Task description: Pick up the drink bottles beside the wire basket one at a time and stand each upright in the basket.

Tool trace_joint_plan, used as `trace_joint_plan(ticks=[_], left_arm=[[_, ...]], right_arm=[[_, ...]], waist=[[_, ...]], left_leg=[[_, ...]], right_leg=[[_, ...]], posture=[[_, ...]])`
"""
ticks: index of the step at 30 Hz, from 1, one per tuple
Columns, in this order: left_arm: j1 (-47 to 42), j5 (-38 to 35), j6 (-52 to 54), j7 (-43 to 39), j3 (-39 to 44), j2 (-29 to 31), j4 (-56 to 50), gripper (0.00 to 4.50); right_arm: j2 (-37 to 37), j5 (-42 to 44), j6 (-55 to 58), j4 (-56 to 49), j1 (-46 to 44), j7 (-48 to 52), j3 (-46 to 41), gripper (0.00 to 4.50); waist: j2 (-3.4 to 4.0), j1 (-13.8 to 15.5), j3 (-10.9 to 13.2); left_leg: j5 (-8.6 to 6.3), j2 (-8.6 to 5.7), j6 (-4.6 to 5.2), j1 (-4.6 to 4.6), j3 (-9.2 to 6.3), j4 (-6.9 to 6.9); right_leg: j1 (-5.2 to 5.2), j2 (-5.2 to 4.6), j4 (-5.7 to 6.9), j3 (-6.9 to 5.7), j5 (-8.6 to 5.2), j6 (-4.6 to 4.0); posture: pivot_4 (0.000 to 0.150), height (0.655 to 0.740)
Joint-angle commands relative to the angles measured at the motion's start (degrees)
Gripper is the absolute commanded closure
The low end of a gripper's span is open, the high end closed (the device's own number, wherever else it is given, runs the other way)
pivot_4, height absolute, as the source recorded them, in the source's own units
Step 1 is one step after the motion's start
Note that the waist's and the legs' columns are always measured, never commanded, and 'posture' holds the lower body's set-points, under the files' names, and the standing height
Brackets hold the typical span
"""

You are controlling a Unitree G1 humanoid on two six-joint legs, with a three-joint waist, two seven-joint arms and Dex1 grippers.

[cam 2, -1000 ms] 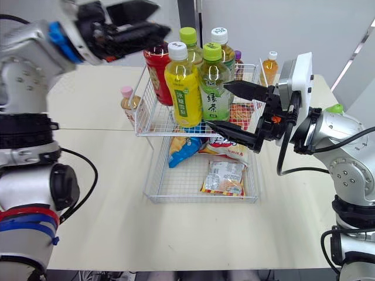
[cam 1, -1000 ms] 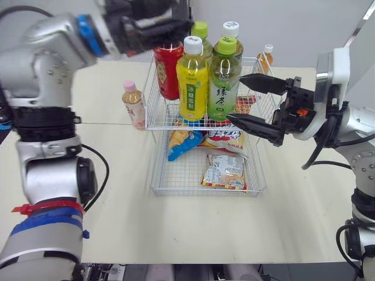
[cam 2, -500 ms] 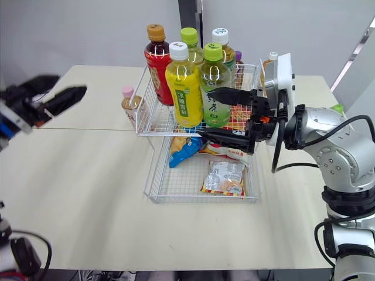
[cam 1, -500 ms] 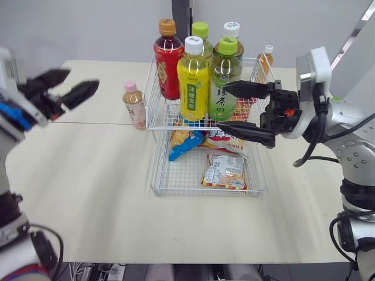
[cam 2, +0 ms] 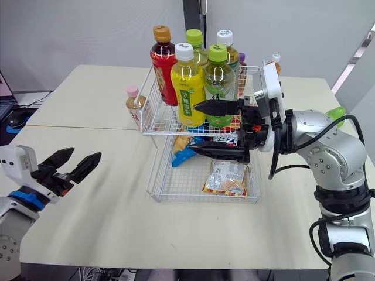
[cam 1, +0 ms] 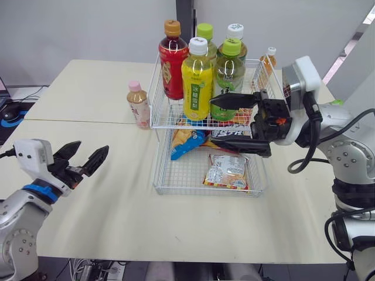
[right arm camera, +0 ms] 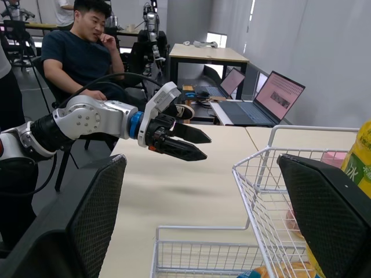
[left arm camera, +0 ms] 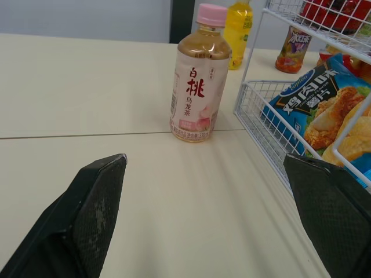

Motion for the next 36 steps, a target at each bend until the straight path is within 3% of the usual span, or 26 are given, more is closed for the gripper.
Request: trace_joint_plan(ticks=[1, 10, 19, 29, 32, 36], left_arm=[[-5.52, 1.26, -2.98, 2.65, -2.69, 1.44, 0.97, 0.01], [-28.27, 12.19, -13.66, 4.08, -16.60, 2.56, 24.98, 0.01], [-47.85, 21.08, -28.26, 3.07, -24.73, 0.67, 54.60, 0.01], [-56.27, 25.01, -36.67, 2.14, -27.06, -1.15, 70.71, 0.01], [-57.44, 25.96, -37.89, 2.09, -27.49, -0.94, 73.84, 0.61], [-58.25, 26.48, -38.96, 2.10, -27.44, -0.55, 76.16, 1.86]], right_arm=[[-0.24, -0.12, -0.78, -0.14, -1.40, -0.02, -1.38, 0.00], [-1.64, -2.75, -2.51, -1.02, -1.63, -2.96, -3.99, 0.00], [-4.45, 1.12, 0.74, -6.07, 0.17, -6.80, -8.22, 0.00], [-6.70, 7.62, 2.46, -11.68, 0.91, -10.09, -11.12, 0.00], [-7.14, 8.26, 2.34, -11.68, 0.80, -10.40, -10.96, 0.00], [-7.68, 8.95, 2.13, -11.84, 0.66, -10.78, -10.85, 0.00]], waist=[[0.00, 0.05, 0.00], [-0.01, 0.02, 0.00], [0.00, -0.03, 0.00], [-0.01, -0.09, 0.00], [-0.01, -0.08, 0.00], [0.00, -0.15, 0.00]], left_leg=[[0.00, 0.00, 0.00, 0.00, -0.01, 0.00], [0.00, -0.07, 0.00, -0.01, 0.10, -0.01], [0.00, -0.05, 0.00, -0.05, 0.16, -0.04], [0.00, -0.06, 0.00, -0.07, 0.17, -0.03], [0.00, -0.06, 0.00, -0.07, 0.18, -0.02], [0.00, -0.07, 0.00, -0.06, 0.19, -0.02]], right_leg=[[0.00, 0.00, 0.00, 0.00, 0.00, 0.00], [0.00, 0.01, -0.04, -0.05, 0.01, 0.01], [-0.07, 0.03, -0.04, -0.04, 0.01, 0.01], [-0.08, 0.03, -0.04, -0.05, 0.01, 0.01], [-0.07, 0.03, -0.04, -0.04, 0.01, 0.01], [-0.07, 0.03, -0.03, -0.03, 0.01, 0.01]], posture=[[0.150, 0.7400], [0.150, 0.7400], [0.150, 0.7400], [0.150, 0.7400], [0.150, 0.7400], [0.150, 0.7400]])
